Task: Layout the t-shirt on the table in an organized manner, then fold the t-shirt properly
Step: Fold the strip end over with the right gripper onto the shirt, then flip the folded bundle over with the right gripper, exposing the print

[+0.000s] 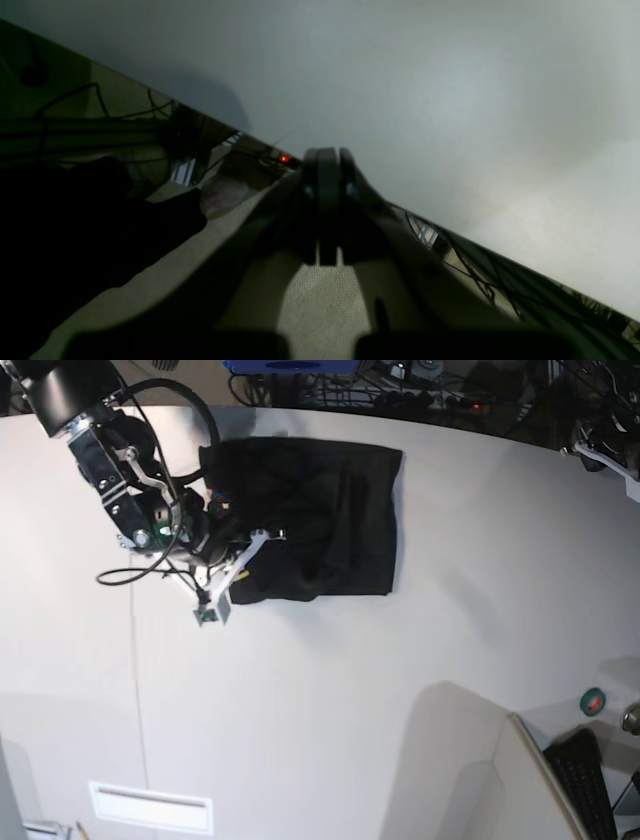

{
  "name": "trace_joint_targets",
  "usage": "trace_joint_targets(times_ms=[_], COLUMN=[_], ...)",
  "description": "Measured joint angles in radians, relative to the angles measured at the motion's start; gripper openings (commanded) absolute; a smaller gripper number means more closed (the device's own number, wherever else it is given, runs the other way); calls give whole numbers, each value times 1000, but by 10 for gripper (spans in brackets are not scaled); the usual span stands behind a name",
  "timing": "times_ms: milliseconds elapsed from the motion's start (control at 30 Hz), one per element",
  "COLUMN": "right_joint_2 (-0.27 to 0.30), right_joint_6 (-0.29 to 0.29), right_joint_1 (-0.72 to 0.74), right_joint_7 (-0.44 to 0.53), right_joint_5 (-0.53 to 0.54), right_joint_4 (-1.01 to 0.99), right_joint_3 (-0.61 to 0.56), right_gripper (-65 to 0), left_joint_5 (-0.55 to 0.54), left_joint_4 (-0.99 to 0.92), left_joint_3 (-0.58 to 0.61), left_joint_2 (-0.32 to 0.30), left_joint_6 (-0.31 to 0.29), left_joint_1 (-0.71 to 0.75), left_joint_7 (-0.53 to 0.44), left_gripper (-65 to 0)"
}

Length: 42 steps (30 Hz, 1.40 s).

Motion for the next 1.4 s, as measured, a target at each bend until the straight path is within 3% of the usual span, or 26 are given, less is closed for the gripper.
trace_joint_targets(times_ms=[300,567,733,833,1000,1400], right_joint_2=[2,-89,-83,-29,21,-47], right_joint_6=[2,2,-3,7,-15,2], right_joint_1=[-1,2,11,11,12,70], right_joint_7=[52,48,38,40,48,51], right_joint_5=[-15,-11,-17,-1,-29,-10], right_joint_4=[-1,0,54,175,211,-114], right_joint_3=[-195,-402,-469,-436,-208,-175], right_gripper=[-650,-650,-650,-650,-650,-650], left_joint_5=[0,1,4,8,4,10], left_joint_4=[0,0,0,-6,-26,-36], left_joint_3=[38,37,37,37,37,36], left_joint_2=[2,0,1,-2,-13,-11], left_joint_6=[0,0,0,0,0,0], left_joint_1=[2,0,-1,-1,-3,-20], left_joint_7=[0,0,0,0,-2,-2], left_gripper=[-650,-650,-650,-650,-650,-650])
